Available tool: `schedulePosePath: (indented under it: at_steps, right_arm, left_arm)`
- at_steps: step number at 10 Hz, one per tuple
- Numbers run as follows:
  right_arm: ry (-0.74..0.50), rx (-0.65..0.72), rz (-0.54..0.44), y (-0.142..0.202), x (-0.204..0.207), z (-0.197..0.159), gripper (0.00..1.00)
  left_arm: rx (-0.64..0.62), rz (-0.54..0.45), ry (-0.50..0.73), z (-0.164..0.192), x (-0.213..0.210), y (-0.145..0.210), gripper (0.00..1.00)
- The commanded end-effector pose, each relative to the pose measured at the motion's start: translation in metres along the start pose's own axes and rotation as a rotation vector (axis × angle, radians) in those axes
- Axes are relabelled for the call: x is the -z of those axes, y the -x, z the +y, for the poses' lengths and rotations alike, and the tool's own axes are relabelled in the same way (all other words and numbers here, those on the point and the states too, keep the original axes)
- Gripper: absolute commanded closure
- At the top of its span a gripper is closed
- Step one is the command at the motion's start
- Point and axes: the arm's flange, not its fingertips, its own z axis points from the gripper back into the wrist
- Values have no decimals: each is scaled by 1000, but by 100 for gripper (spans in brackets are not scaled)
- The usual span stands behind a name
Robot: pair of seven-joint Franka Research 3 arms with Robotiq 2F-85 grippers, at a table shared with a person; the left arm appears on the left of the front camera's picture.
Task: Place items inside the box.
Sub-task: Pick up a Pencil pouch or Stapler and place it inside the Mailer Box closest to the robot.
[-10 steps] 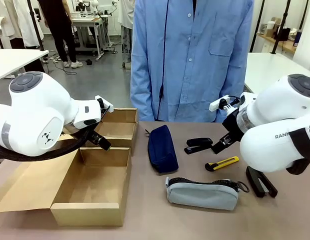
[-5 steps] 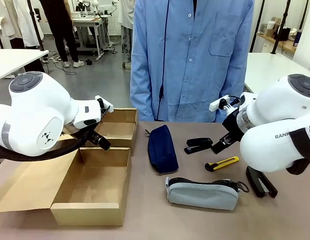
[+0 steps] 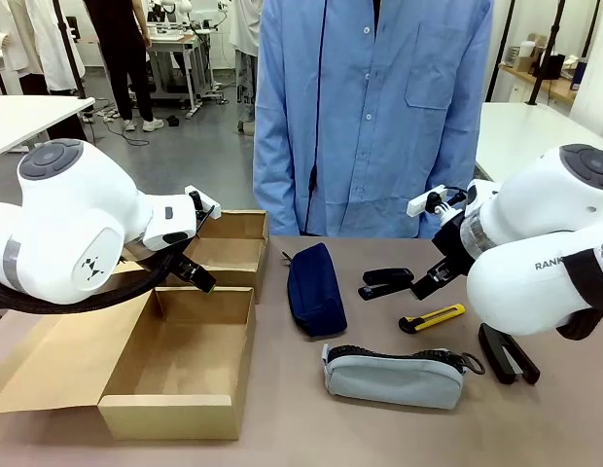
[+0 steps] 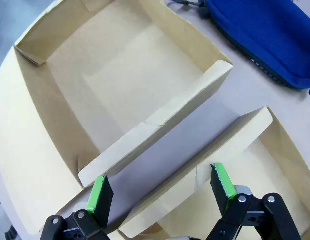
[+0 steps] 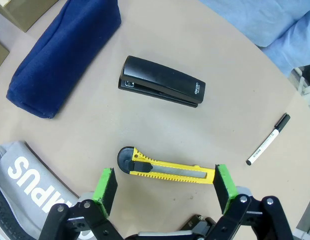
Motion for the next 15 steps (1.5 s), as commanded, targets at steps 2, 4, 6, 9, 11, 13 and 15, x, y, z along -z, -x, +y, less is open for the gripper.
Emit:
schedulePosePath:
  at_steps: [2, 4, 6, 9, 11, 13, 15]
  right_arm:
    - [0, 0, 0, 0, 0, 0, 0]
    - [-61, 172, 112, -14, -35, -8, 0]
    - [-132, 351, 150, -17, -117, -35, 0]
    - [-354, 441, 41, 55, -218, -96, 0]
    - [-584, 721, -143, 139, -250, -167, 0]
    - [-742, 1013, -383, 241, -255, -225, 0]
    - [-806, 1207, -488, 312, -233, -252, 0]
  left_arm:
    - [0, 0, 0, 0, 0, 0, 0]
    - [-30, -48, 101, 6, -30, -2, 0]
    - [-191, -87, 170, 27, -124, 0, 0]
    - [-267, -136, 357, 81, -199, 49, 0]
    - [-419, -228, 592, 163, -213, 109, 0]
    - [-727, -456, 824, 258, -203, 206, 0]
    - [-952, -668, 933, 290, -178, 270, 0]
